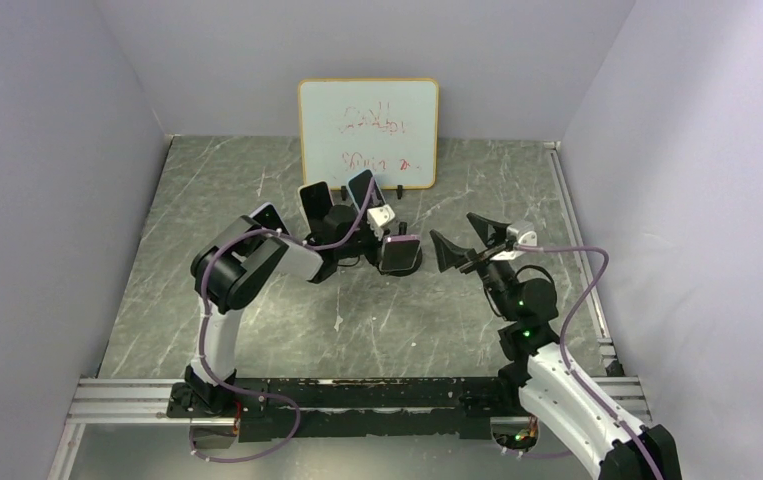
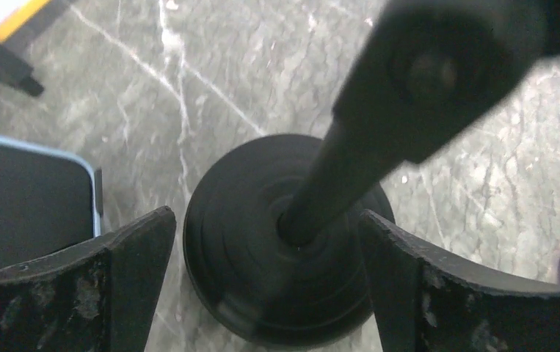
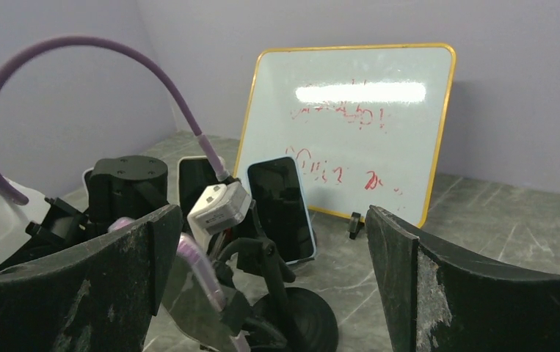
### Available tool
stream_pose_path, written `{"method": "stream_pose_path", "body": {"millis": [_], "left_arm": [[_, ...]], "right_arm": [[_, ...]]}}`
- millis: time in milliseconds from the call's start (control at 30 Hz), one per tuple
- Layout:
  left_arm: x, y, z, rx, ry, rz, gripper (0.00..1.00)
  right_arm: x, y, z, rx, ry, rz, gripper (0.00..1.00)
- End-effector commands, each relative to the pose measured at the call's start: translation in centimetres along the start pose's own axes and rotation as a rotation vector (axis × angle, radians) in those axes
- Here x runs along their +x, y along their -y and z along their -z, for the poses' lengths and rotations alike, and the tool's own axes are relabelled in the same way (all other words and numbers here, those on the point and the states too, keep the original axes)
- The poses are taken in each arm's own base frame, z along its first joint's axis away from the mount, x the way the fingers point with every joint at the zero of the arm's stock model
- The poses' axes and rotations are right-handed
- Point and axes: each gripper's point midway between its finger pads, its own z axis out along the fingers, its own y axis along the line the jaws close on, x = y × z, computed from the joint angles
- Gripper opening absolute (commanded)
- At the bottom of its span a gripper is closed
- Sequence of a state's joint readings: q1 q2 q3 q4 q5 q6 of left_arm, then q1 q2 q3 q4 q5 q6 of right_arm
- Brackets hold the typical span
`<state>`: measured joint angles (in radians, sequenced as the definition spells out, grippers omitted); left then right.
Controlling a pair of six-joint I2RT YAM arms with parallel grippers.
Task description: Place the phone on the phone stand
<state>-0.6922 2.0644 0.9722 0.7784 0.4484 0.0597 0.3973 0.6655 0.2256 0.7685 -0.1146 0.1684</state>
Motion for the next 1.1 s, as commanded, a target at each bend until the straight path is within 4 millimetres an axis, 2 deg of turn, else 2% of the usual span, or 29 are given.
{"method": "stream_pose_path", "body": {"millis": [0,100,400,633,833,967,1067], "left_arm": [[-0.7,-0.9,1.6,-0.052,0.008,-0.008,0.98],[-1.4,-1.7,3.1,-0.095,0.033,-0.006,0.98],[-1.8,-2.9,6.5,-0.178,0.043,0.007,0.98],[-3.8,-3.6,9.6,-0.284,0.072,-0.007,0.98],[-5.1,-4.2,12.3,-0.39,0.089,0.013,0.98],[-5.5,-4.8,14.4,-0.475,0.095,0.039,0.98],[-6.0,-4.8,15.7,-0.497,0.106,0.048,0.98]], "right_arm": [[-0.3,0.4,0.5,0.034,0.017,-0.032,1.0],[-0.1,0.4,0.6,0.037,0.009,-0.045,1.0],[0.7,0.5,1.3,0.049,-0.016,-0.078,1.0],[0.6,-0.6,1.9,0.066,-0.05,-0.082,1.0],[0.7,-3.3,1.6,0.061,-0.092,-0.033,0.97],[2.5,-6.3,0.7,0.038,-0.164,0.025,0.97],[3.7,-7.4,0.1,0.064,-0.197,0.086,1.0]]}}
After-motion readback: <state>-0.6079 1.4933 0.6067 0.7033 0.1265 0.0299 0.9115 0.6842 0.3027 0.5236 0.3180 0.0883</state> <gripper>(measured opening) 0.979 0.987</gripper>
